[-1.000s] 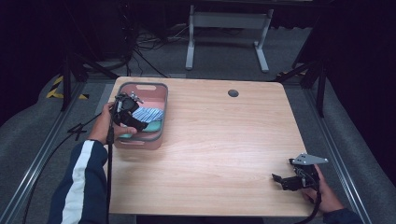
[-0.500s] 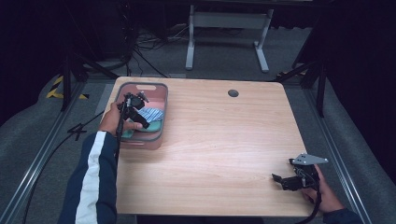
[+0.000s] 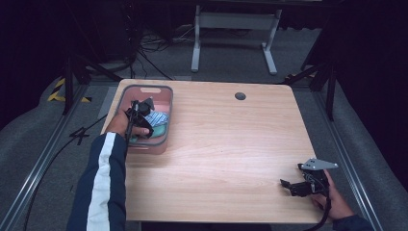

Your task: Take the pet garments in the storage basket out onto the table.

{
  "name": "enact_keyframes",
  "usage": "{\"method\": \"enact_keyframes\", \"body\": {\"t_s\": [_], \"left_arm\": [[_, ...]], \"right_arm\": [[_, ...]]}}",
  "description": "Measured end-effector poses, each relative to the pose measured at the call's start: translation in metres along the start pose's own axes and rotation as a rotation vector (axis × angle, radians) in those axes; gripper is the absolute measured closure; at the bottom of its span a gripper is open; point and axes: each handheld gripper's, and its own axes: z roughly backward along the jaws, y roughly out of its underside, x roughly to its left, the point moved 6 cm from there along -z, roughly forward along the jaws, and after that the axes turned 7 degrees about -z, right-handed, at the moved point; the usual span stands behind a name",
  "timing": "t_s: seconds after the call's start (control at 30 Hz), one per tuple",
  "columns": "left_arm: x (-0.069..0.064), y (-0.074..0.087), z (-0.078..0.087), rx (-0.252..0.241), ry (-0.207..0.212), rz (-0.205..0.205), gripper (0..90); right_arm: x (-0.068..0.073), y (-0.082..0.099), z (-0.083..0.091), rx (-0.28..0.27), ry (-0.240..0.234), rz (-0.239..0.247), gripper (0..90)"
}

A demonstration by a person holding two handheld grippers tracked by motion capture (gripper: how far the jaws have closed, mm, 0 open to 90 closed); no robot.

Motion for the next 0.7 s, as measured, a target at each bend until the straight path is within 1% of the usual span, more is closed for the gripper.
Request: {"method": "enact_keyframes", "body": {"t_s": [0.03,0.1,0.13,0.17,0.2,0.23,0.27,0.33,0.4,0.43,0.47,0.5,0.6,0.63,0.67,0.7], "left_arm": [[0.0,-0.001,0.001,0.0,-0.003,-0.009,22.2],[-0.001,-0.001,0.001,0.003,0.0,-0.009,26.4],[-0.001,-0.002,0.003,0.008,-0.001,-0.026,26.4],[-0.002,-0.002,0.005,0.009,0.0,-0.032,35.4],[-0.002,-0.002,0.006,0.01,-0.008,-0.037,42.4],[-0.002,-0.002,0.006,0.01,-0.012,-0.045,46.4],[-0.003,-0.002,0.007,0.008,-0.004,-0.05,51.0],[-0.003,-0.002,0.008,0.007,-0.017,-0.065,57.5],[-0.004,-0.002,0.009,0.0,-0.019,-0.08,63.4],[-0.003,-0.001,0.01,-0.001,-0.028,-0.087,65.6],[-0.004,-0.001,0.011,-0.006,-0.022,-0.08,67.6],[-0.004,0.0,0.012,-0.007,-0.027,-0.086,69.1],[-0.004,-0.001,0.018,-0.044,-0.036,-0.094,71.9],[-0.005,0.0,0.02,-0.056,-0.034,-0.088,72.3],[-0.004,0.0,0.023,-0.057,-0.057,-0.104,72.6],[-0.005,0.0,0.026,-0.075,-0.054,-0.093,72.9]], "right_arm": [[0.0,0.0,0.0,0.0,0.0,0.0,0.3],[0.0,0.0,0.0,0.0,0.0,0.0,0.2],[0.0,0.0,0.0,0.0,0.0,0.0,0.2],[0.0,0.0,0.0,0.0,0.0,0.0,0.2],[0.0,0.0,0.0,0.0,0.0,0.0,0.2],[0.0,0.0,0.0,0.0,0.0,0.0,0.2],[0.0,0.0,0.0,0.0,0.0,0.0,0.2],[0.0,0.0,0.0,0.0,0.0,0.0,0.2],[0.0,0.0,0.0,0.0,0.0,0.0,0.2],[0.0,0.0,0.0,0.0,0.0,0.0,0.2],[0.0,0.0,0.0,0.0,0.0,0.0,0.2],[0.0,0.0,0.0,0.0,0.0,0.0,0.2],[0.0,0.0,0.0,0.0,0.0,0.0,0.3],[0.0,0.0,0.0,0.0,0.0,0.0,0.2],[0.0,0.0,0.0,0.0,0.0,0.0,0.2],[0.0,0.0,0.0,0.0,0.0,0.0,0.2]]}}
